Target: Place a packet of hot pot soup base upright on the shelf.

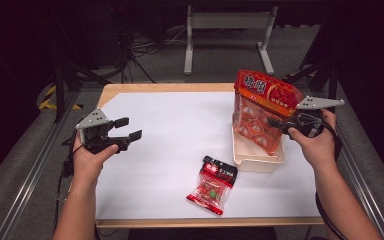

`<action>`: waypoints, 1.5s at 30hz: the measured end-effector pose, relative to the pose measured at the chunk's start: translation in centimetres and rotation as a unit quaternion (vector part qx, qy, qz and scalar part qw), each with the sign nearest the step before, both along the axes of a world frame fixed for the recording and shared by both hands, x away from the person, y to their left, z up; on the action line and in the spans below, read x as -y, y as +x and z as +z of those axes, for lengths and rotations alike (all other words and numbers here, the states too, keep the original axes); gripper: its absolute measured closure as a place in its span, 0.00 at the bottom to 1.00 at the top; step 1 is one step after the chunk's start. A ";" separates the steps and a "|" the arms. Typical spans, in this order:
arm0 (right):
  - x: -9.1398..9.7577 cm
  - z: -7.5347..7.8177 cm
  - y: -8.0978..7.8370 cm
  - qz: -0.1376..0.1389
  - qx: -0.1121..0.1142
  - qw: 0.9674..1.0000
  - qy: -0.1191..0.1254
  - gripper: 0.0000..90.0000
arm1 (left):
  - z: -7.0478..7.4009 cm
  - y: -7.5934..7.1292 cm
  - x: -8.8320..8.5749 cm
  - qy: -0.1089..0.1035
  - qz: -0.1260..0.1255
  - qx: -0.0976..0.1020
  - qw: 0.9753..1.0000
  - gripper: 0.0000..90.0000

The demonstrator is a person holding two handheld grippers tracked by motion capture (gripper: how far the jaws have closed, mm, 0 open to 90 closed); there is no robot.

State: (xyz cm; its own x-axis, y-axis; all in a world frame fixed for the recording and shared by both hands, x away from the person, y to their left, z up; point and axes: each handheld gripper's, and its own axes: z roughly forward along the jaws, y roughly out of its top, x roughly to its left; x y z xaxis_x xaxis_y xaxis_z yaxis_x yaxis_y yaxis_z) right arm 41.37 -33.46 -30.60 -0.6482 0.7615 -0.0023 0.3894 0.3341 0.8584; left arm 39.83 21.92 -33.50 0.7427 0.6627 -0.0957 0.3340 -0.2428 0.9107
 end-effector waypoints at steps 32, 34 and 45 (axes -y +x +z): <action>1.0 -4.3 0.7 -0.018 -0.028 0.999 0.034 0.77 | -0.5 0.2 0.3 -0.013 -0.008 -0.001 1.000 0.33; 1.0 -4.3 0.6 -0.018 -0.027 0.999 0.034 0.77 | -0.7 0.2 0.4 -0.011 -0.009 0.001 1.000 0.31; 1.4 -3.5 -0.4 -0.038 0.007 0.999 0.031 0.40 | -1.1 0.3 1.1 0.002 -0.020 0.000 1.000 0.26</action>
